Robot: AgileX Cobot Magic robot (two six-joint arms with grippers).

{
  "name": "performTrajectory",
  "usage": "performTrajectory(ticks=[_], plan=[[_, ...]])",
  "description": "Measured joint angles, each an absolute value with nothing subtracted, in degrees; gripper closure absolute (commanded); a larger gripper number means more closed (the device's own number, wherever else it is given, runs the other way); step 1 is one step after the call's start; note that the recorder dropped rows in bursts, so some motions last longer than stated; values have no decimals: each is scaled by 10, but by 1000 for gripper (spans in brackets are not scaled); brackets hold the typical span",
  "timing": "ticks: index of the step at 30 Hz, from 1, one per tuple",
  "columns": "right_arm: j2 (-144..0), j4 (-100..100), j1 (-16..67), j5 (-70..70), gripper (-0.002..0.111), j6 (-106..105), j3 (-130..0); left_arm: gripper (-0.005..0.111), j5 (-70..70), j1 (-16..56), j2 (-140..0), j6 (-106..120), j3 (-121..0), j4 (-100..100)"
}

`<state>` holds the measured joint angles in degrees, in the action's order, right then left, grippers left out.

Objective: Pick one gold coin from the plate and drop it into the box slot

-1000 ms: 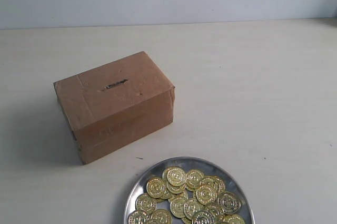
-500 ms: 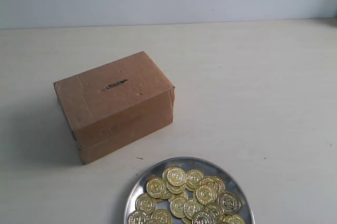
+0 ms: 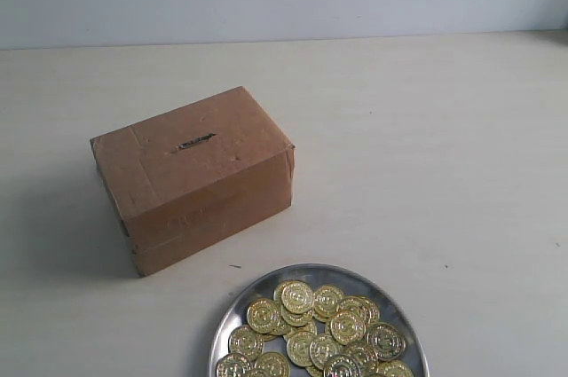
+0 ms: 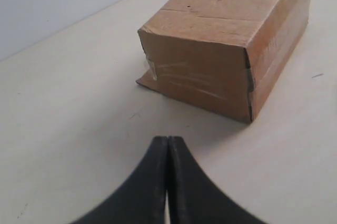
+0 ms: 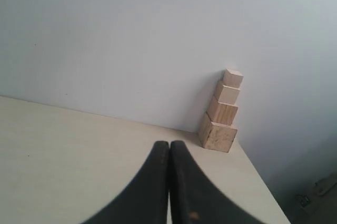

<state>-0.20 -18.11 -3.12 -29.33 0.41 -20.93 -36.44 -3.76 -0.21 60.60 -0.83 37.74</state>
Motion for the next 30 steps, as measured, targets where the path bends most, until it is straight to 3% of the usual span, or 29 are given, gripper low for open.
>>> performTrajectory(ticks=[11,18,30], plan=[[-2,-179,-31,-165,108,4,-54,107,-319,-38,-2,607,-8,104],[-3,-176,-31,-156,108,4,-4,107,-203,-38,-3,608,-1,83],[-3,-153,-31,-154,108,4,-2,107,-188,-38,-3,609,-1,85]])
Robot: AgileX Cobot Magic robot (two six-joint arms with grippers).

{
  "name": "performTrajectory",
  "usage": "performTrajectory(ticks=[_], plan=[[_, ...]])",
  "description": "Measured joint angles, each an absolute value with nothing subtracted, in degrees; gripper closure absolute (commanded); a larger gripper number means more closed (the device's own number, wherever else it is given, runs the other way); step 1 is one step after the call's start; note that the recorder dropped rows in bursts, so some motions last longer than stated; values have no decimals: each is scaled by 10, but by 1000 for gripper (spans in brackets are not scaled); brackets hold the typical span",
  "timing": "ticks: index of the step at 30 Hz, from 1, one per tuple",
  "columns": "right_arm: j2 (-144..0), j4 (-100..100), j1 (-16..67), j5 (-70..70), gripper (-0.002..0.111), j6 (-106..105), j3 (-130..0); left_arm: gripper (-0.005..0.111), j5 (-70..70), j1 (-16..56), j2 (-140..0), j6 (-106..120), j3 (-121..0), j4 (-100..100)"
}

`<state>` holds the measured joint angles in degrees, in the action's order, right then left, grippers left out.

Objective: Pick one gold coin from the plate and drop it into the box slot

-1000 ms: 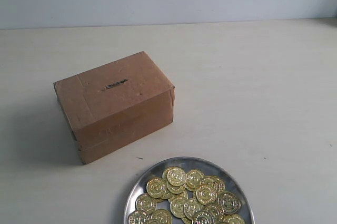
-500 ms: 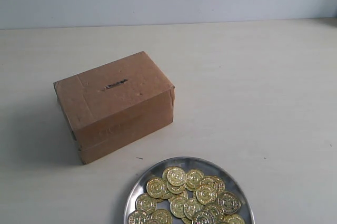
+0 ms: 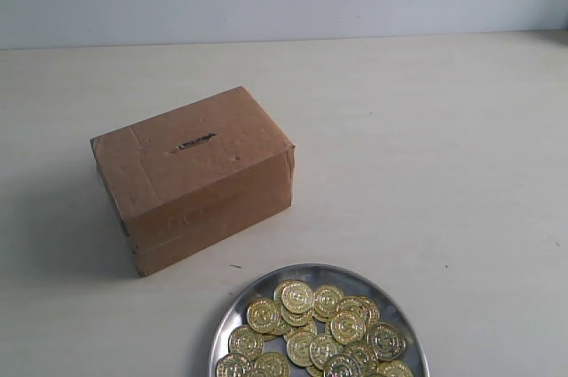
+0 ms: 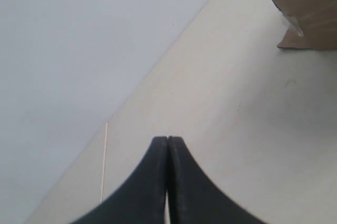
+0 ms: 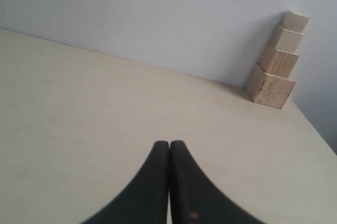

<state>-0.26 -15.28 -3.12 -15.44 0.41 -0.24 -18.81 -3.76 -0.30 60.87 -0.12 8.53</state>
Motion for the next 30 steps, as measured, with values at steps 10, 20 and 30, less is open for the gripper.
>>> performTrajectory(ticks=[10,20,30], plan=[[-3,-152,-31,-154,108,4,-2,107,-188,-38,-3,609,-1,-35],[-3,-152,-31,-154,108,4,-2,107,-187,-38,-3,610,-1,-41],[-3,-108,-31,-154,108,6,-2,107,-192,-38,-3,368,-1,-11]])
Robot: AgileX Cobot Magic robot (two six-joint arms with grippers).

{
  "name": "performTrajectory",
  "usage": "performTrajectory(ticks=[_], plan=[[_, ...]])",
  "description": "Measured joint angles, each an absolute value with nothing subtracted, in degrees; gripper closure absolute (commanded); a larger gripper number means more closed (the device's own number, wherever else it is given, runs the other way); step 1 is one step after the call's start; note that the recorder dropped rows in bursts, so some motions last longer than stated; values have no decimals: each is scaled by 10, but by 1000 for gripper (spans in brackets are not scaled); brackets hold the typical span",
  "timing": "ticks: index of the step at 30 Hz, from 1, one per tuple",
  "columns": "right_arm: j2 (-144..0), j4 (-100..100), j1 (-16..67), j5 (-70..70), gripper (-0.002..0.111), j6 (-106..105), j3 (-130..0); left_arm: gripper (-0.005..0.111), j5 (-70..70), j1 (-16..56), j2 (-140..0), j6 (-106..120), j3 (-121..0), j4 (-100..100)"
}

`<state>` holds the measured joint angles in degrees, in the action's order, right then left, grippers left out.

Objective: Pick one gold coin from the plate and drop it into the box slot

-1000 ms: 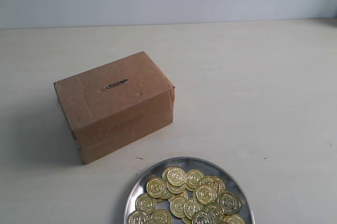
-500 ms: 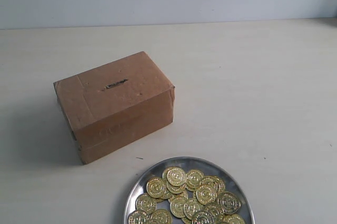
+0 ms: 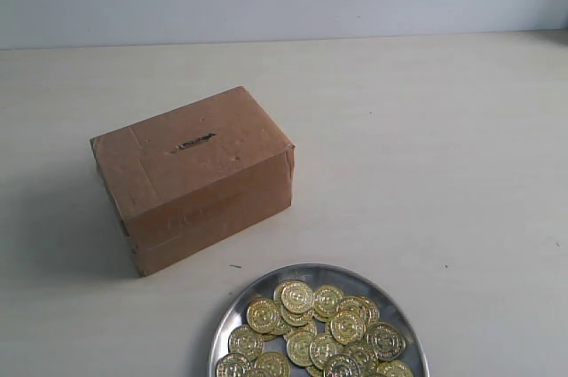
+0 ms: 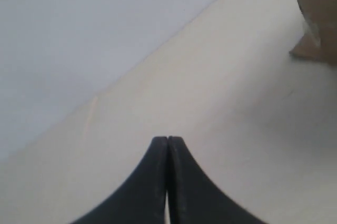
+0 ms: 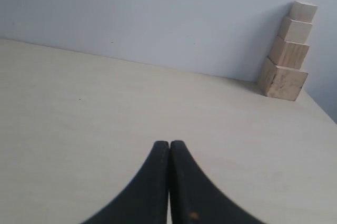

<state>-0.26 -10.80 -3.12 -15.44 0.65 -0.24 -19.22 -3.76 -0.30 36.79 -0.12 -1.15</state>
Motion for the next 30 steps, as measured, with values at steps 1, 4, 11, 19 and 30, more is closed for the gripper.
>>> performTrajectory(ticks=[1,4,11,19,30], plan=[[-3,-102,-31,-154,108,6,-2,107,-192,-38,-3,313,-1,0],[-3,-98,-31,-154,108,6,-2,107,-192,-38,-3,199,-1,23],[-3,-96,-31,-154,108,6,-2,107,-192,-38,-3,161,-1,26],[-3,-96,-31,-154,108,6,-2,107,-192,-38,-3,116,-1,27],[-3,-94,-31,-154,108,25,-2,107,-192,-38,-3,19,-1,27]])
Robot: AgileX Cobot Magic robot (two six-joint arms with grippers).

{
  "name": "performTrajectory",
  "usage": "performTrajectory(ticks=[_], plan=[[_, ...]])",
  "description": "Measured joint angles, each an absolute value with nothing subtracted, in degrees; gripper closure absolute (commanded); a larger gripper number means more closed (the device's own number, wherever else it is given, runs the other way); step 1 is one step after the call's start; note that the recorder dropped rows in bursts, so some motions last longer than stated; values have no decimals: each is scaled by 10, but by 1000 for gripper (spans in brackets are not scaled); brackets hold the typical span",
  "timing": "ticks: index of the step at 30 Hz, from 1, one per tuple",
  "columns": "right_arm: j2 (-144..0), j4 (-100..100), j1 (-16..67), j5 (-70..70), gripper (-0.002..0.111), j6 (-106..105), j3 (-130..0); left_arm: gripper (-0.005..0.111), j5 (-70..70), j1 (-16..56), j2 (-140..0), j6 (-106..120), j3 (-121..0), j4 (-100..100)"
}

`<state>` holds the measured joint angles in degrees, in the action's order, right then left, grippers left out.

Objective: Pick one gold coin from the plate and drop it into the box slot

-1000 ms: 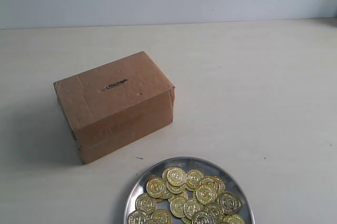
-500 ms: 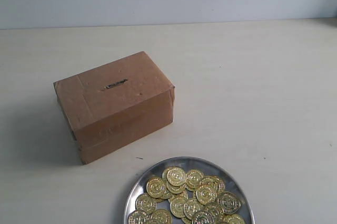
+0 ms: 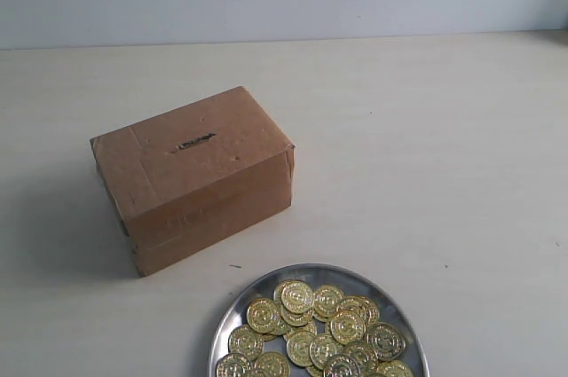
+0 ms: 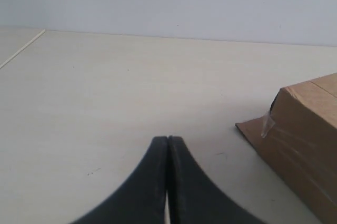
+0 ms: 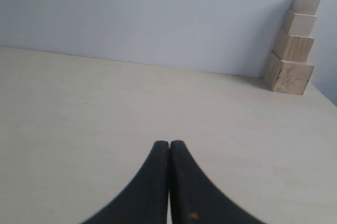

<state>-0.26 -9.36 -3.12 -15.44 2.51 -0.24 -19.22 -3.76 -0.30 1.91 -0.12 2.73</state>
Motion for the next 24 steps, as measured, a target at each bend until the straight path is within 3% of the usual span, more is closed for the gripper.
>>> performTrajectory(ticks=[4,24], plan=[[-3,-92,-31,-154,108,119,-2,107,-192,-38,-3,16,-1,28],[-3,-92,-31,-162,108,90,-2,107,-192,-38,-3,16,-1,28]])
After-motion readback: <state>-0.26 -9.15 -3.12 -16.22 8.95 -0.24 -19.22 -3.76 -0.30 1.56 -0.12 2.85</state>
